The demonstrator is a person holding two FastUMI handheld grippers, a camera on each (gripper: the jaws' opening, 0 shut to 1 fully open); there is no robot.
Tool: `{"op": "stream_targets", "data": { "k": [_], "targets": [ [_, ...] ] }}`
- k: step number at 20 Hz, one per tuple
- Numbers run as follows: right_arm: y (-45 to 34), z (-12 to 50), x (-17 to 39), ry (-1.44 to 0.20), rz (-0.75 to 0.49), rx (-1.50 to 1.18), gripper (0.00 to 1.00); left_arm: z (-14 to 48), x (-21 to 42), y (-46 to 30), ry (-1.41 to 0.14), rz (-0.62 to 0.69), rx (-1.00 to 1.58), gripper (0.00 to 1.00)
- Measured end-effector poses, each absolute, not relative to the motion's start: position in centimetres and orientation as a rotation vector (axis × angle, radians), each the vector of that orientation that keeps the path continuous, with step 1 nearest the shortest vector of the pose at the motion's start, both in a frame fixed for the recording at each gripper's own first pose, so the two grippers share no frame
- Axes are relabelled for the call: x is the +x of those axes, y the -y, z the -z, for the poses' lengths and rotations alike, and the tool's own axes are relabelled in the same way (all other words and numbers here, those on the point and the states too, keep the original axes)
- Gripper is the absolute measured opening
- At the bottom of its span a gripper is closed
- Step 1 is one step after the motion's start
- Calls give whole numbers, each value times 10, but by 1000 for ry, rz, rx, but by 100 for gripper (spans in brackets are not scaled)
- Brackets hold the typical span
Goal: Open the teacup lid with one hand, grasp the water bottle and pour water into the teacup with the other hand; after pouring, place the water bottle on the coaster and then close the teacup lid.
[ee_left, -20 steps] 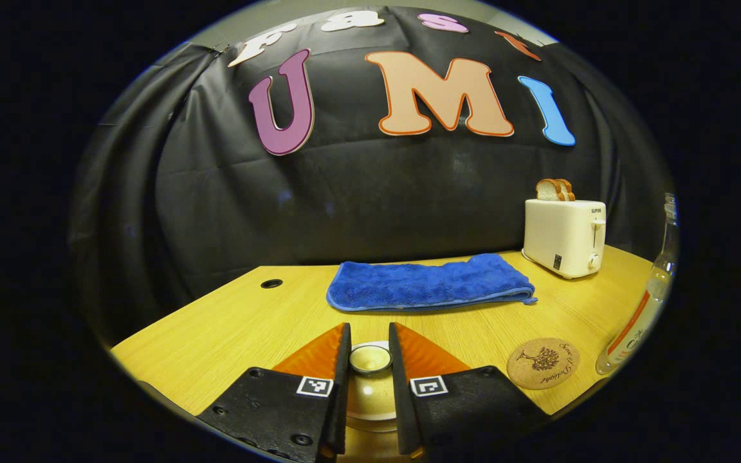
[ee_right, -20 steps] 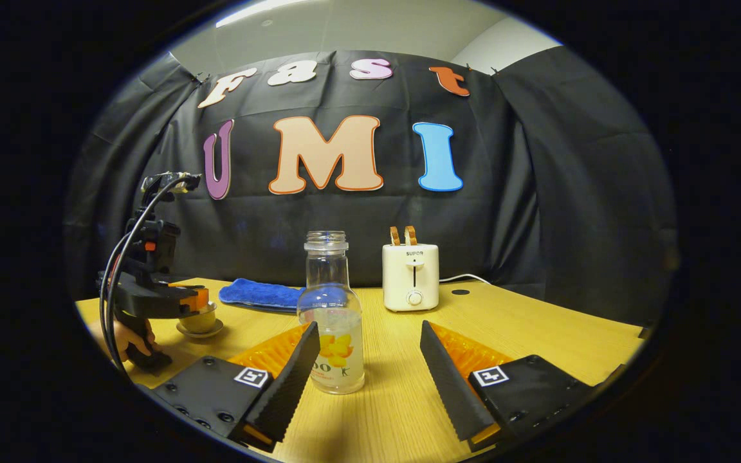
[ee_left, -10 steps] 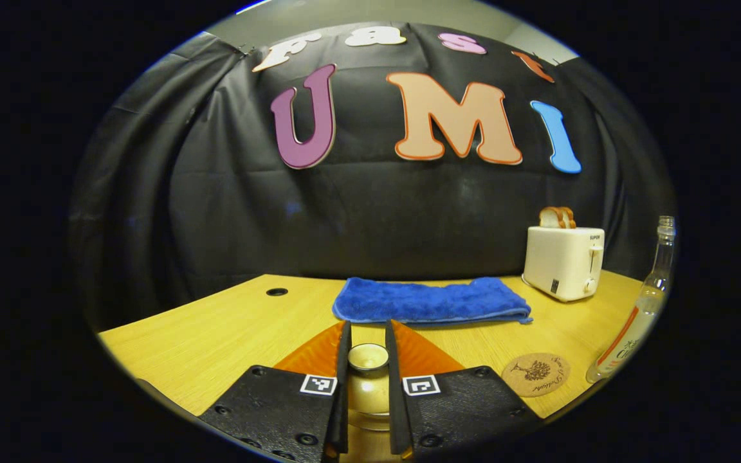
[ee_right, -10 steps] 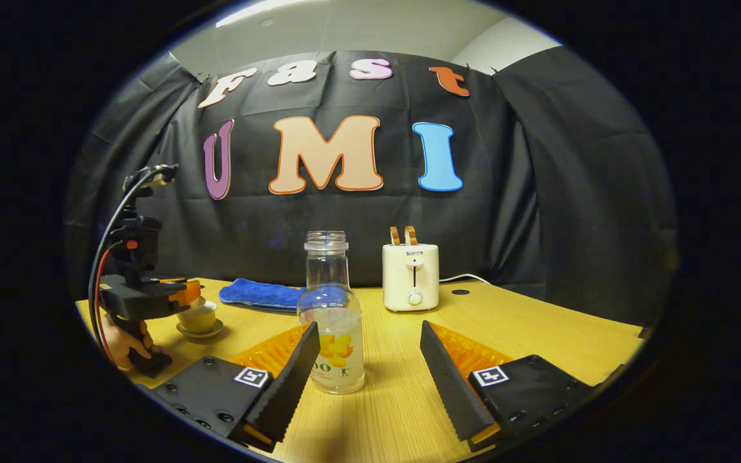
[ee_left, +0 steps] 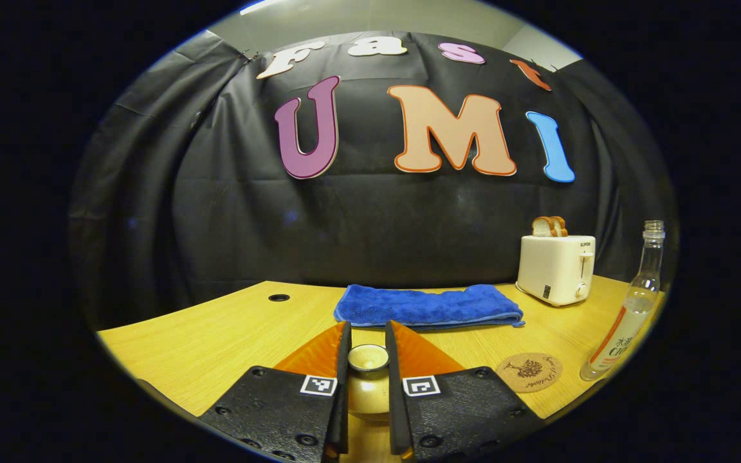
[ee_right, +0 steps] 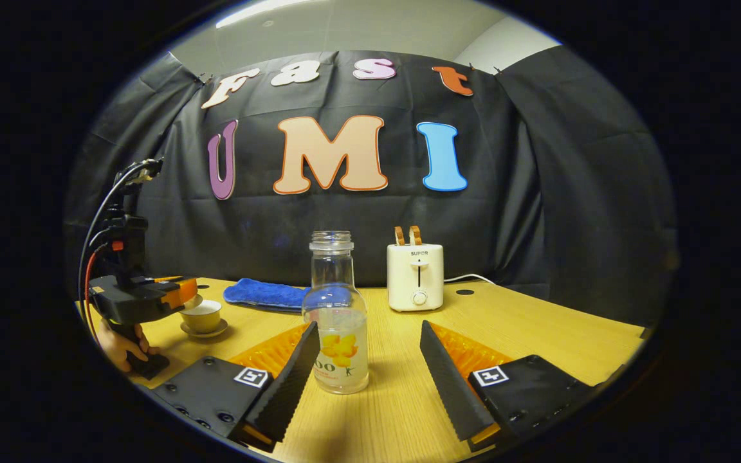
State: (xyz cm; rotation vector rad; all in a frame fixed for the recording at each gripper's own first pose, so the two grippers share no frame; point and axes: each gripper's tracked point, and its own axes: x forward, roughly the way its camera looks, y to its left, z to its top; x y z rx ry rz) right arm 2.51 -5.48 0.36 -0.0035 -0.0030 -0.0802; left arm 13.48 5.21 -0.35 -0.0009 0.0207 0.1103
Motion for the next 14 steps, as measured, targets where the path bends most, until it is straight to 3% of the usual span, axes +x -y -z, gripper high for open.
{"op": "stream_targets", "data": {
  "k": [14],
  "targets": [
    [20,1,55,-6,42,0,98,-2,14,-79,0,-58,3,22]
  ]
}}
